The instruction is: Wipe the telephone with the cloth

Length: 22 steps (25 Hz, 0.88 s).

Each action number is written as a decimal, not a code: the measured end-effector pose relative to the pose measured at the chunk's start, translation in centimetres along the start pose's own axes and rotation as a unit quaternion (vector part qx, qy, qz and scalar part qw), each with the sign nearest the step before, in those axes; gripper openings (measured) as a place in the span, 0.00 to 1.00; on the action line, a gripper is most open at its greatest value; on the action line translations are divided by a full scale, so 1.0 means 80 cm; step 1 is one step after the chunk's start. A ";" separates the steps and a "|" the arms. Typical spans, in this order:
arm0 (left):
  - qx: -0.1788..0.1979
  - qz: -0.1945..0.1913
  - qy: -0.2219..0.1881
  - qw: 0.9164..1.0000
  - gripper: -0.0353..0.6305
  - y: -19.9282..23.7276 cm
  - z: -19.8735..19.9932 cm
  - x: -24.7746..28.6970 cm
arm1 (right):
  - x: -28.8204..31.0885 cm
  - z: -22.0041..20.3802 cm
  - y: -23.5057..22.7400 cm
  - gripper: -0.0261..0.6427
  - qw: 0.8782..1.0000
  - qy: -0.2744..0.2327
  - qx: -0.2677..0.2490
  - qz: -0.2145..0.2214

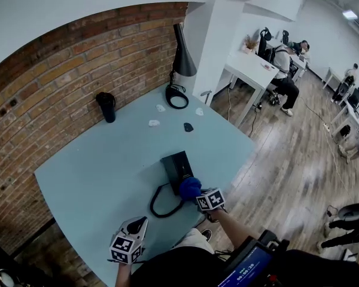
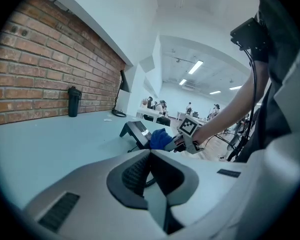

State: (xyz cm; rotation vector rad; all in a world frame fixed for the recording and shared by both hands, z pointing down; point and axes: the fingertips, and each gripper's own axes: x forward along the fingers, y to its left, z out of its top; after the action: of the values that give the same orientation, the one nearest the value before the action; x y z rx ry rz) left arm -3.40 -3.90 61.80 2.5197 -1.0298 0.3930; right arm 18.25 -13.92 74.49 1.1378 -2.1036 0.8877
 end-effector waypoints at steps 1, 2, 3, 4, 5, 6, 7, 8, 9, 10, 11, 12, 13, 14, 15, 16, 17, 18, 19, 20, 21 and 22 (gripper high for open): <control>0.002 -0.001 -0.001 1.000 0.08 -0.002 0.001 0.000 | -0.007 0.009 0.009 0.24 0.999 -0.025 0.022 0.016; 0.004 -0.002 -0.003 1.000 0.08 -0.003 0.003 0.000 | -0.016 0.023 0.019 0.24 0.997 -0.058 0.041 0.033; 0.006 -0.003 -0.004 1.000 0.08 -0.005 0.004 0.001 | -0.026 0.039 0.031 0.24 0.993 -0.093 0.054 0.050; 0.008 -0.005 -0.005 1.000 0.07 -0.006 0.005 0.002 | -0.038 0.057 0.043 0.24 0.988 -0.127 0.060 0.063; 0.011 -0.006 -0.005 1.000 0.08 -0.007 0.005 0.003 | -0.050 0.074 0.057 0.23 0.983 -0.159 0.058 0.072; 0.014 -0.008 -0.006 1.000 0.08 -0.010 0.005 0.003 | -0.062 0.089 0.070 0.22 0.978 -0.188 0.052 0.078; 0.016 -0.010 -0.008 1.000 0.08 -0.013 0.006 0.004 | -0.075 0.102 0.084 0.22 0.973 -0.212 0.044 0.083; 0.019 -0.011 -0.010 1.000 0.07 -0.016 0.007 0.004 | -0.086 0.111 0.099 0.21 0.968 -0.232 0.034 0.087; 0.022 -0.012 -0.013 1.000 0.07 -0.018 0.007 0.005 | -0.097 0.116 0.114 0.20 0.964 -0.248 0.022 0.091; 0.025 -0.013 -0.016 0.999 0.07 -0.021 0.008 0.005 | -0.105 0.118 0.130 0.20 0.961 -0.260 0.009 0.096; 0.028 -0.014 -0.019 0.999 0.08 -0.023 0.009 0.005 | -0.112 0.117 0.146 0.20 0.957 -0.270 -0.005 0.101; 0.030 -0.015 -0.022 0.999 0.08 -0.025 0.011 0.005 | -0.117 0.114 0.161 0.20 0.955 -0.278 -0.017 0.104; 0.032 -0.017 -0.026 0.999 0.08 -0.026 0.013 0.005 | -0.120 0.108 0.173 0.20 0.953 -0.283 -0.027 0.105; 0.034 -0.018 -0.029 0.999 0.08 -0.029 0.013 0.006 | -0.121 0.100 0.182 0.20 0.952 -0.286 -0.034 0.104; 0.035 -0.020 -0.029 0.999 0.07 -0.031 0.013 0.007 | -0.121 0.091 0.189 0.20 0.952 -0.286 -0.036 0.103; 0.036 -0.022 -0.028 0.999 0.08 -0.034 0.012 0.008 | -0.119 0.082 0.194 0.20 0.953 -0.283 -0.036 0.104; 0.036 -0.025 -0.026 0.999 0.08 -0.036 0.011 0.009 | -0.117 0.074 0.198 0.20 0.954 -0.278 -0.034 0.105; 0.037 -0.028 -0.024 0.999 0.07 -0.039 0.009 0.011 | -0.115 0.067 0.202 0.20 0.955 -0.273 -0.033 0.107; 0.038 -0.031 -0.022 0.999 0.08 -0.042 0.007 0.011 | -0.114 0.061 0.204 0.20 0.956 -0.269 -0.032 0.109; 0.039 -0.034 -0.020 0.998 0.08 -0.044 0.005 0.012 | -0.113 0.057 0.206 0.20 0.957 -0.266 -0.031 0.111; 0.041 -0.036 -0.019 0.998 0.08 -0.046 0.003 0.011 | -0.112 0.054 0.208 0.20 0.957 -0.265 -0.028 0.113; 0.042 -0.038 -0.018 0.998 0.07 -0.048 0.001 0.011 | -0.113 0.052 0.209 0.20 0.957 -0.266 -0.026 0.114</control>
State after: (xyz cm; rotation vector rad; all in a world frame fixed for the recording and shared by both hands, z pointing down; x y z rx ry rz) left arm -0.06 -1.97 61.10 2.6405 -0.9458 0.3761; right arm 7.27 -5.84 60.62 1.2210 -2.7225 0.6660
